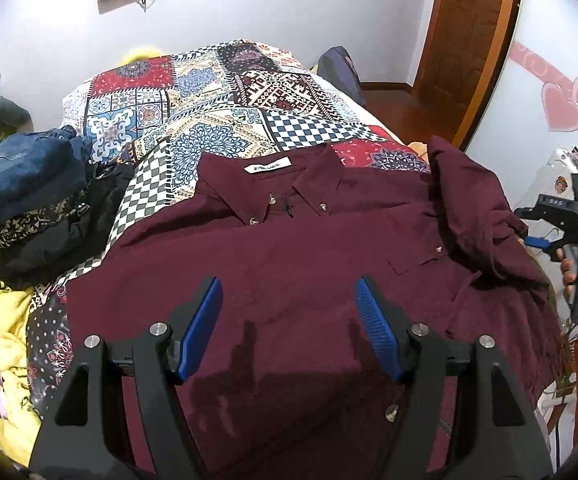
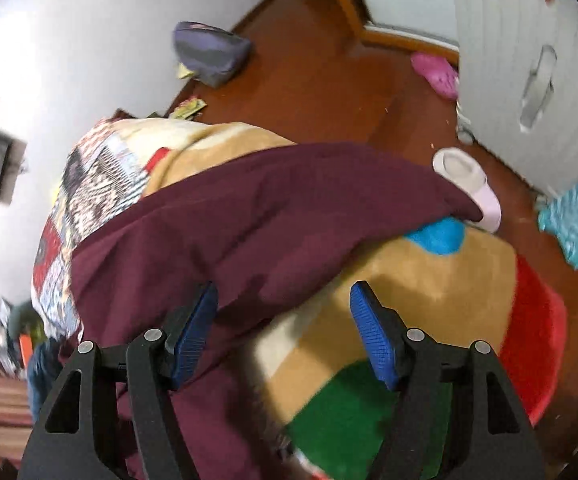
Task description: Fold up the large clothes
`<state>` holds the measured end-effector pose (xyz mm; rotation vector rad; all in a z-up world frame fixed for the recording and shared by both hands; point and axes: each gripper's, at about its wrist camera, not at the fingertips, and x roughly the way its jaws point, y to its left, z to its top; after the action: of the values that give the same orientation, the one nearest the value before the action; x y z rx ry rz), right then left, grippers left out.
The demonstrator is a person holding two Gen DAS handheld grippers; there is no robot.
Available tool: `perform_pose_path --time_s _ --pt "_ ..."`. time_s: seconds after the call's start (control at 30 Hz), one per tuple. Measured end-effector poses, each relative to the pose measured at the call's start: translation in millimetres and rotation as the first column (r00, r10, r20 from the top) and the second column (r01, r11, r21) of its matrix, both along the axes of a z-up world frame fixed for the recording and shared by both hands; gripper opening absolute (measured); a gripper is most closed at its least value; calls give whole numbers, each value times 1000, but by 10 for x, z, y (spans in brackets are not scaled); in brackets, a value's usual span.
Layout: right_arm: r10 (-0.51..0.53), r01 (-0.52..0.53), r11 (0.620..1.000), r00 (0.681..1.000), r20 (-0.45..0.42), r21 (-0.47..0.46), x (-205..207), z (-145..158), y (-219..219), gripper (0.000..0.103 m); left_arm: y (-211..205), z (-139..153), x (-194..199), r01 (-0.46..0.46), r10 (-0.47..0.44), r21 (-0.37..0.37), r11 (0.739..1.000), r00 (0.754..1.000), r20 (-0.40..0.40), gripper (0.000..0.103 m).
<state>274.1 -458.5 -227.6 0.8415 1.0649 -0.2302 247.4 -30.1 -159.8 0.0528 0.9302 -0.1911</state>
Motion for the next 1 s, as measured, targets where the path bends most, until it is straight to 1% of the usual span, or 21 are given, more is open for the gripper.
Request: perform_pose_path --time_s 0.03,0.1,0.13,0.17,0.2,0.27,0.33,0.4,0.47,0.53,0.57,0.63,0.7,0.77,0.87,0.9,0.93,1.0 --pt "-10 10 1000 1000 3 3 20 -34 -32 65 4 -4 9 -3 3 -1 1000 1000 -2 68" --pt "-60 61 998 998 15 -19 49 -94 -54 55 13 -12 32 -9 9 -5 1000 1000 -8 68" --pt "-75 76 997 997 21 -24 54 -87 -58 46 16 -18 41 -11 11 -4 1000 1000 -10 68" --pt "-89 90 996 996 27 -26 70 -104 -69 34 21 -25 50 -16 16 -3 1000 1000 -12 68" --pt "-97 97 995 995 29 -25 74 -98 -90 29 25 -31 57 -18 18 -3 1000 1000 -13 68" --pt "-105 106 994 994 35 -18 107 -97 -104 14 36 -46 63 -25 24 -4 1000 1000 -17 68" --pt "-97 99 994 994 43 -36 118 -28 -104 10 50 -53 57 -29 29 -5 1000 999 -17 68" --pt "-80 86 992 994 71 -88 117 113 -64 9 69 -45 44 -34 34 -7 999 999 -14 68" --pt "-48 66 987 991 121 -145 90 362 6 8 89 -26 35 -38 38 -9 999 999 -10 68" --pt "-17 48 985 983 180 -164 63 608 79 8 113 -4 16 -42 42 -15 999 999 -4 68" --pt "3 37 983 975 220 -181 41 790 136 8 123 8 4 -44 44 -16 999 999 0 68" --pt "48 19 974 957 288 -224 4 1124 261 8 151 40 -31 -50 50 -19 999 999 11 68" --pt "109 -13 965 930 351 -263 -32 1465 416 8 174 77 -61 -51 52 -21 998 998 23 68" --pt "182 -57 954 889 420 -293 -68 1840 633 8 216 127 -114 -54 55 -25 998 998 41 68" --pt "276 -124 938 834 478 -325 -107 2202 960 8 305 214 -188 -62 64 -36 997 996 69 68" --pt "317 -155 928 808 497 -340 -122 2339 1137 8 337 237 -208 -65 68 -42 997 995 75 68" --pt "346 -177 919 790 507 -351 -137 2406 1260 8 383 270 -233 -71 75 -48 996 994 84 68" --pt "414 -238 898 741 528 -370 -169 2549 1594 8 490 337 -289 -84 90 -60 995 991 103 68"
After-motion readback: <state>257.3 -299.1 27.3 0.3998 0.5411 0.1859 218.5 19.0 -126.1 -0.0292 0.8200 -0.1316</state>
